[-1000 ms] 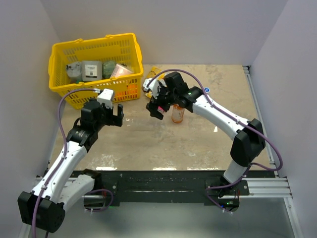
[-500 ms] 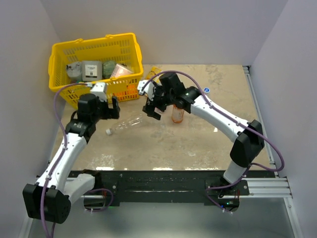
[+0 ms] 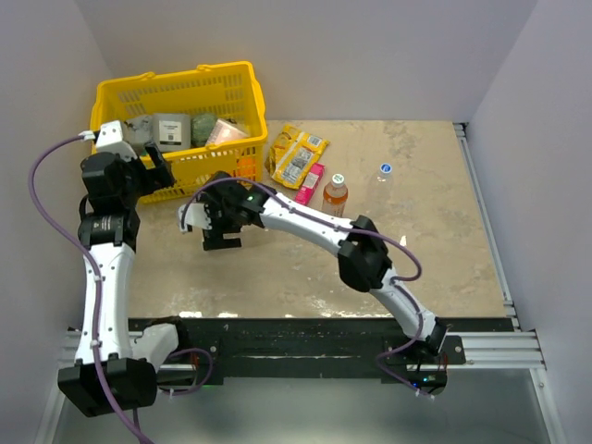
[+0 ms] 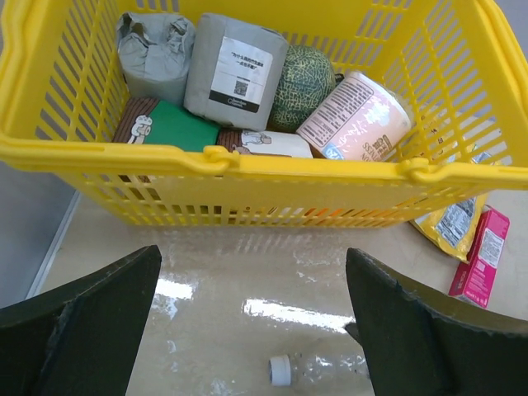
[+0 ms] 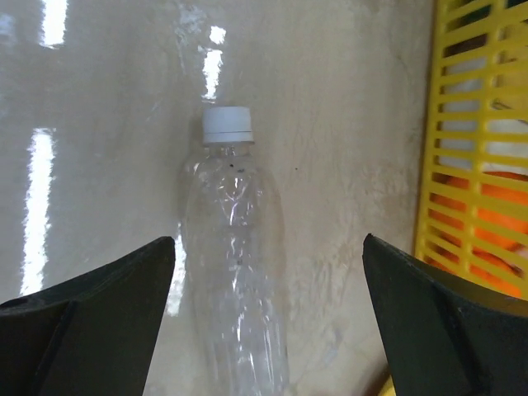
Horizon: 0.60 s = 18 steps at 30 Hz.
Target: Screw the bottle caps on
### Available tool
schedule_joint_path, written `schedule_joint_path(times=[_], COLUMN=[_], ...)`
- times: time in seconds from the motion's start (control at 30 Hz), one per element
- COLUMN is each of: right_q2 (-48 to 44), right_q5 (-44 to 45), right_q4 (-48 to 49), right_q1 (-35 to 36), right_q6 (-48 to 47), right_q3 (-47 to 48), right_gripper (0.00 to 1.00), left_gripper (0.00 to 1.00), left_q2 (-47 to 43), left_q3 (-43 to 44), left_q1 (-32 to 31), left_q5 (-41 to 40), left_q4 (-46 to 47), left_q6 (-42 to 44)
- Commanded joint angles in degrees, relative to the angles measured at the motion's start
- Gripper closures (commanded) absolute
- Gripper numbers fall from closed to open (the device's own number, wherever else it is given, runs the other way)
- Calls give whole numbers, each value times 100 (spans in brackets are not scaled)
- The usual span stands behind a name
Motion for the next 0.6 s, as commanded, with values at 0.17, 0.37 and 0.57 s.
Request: schedule_joint_path(times=[0.17, 0.37, 0.57], right_q2=[1252, 1359, -71], right_q5=[671, 548, -354], right_q4=[-1048, -977, -94], right_q1=[109, 109, -57], right_q6=[-504, -591, 634], right_q3=[1263, 1323, 721], right_gripper=[1, 28, 52], left_gripper=[0, 0, 0], left_q2=[-583, -530, -363], left_q3=[-289, -350, -298], left_q1=[31, 40, 31], left_q5=[260, 356, 453], left_q4=[-428, -366, -120], left_q6=[-28, -36, -80])
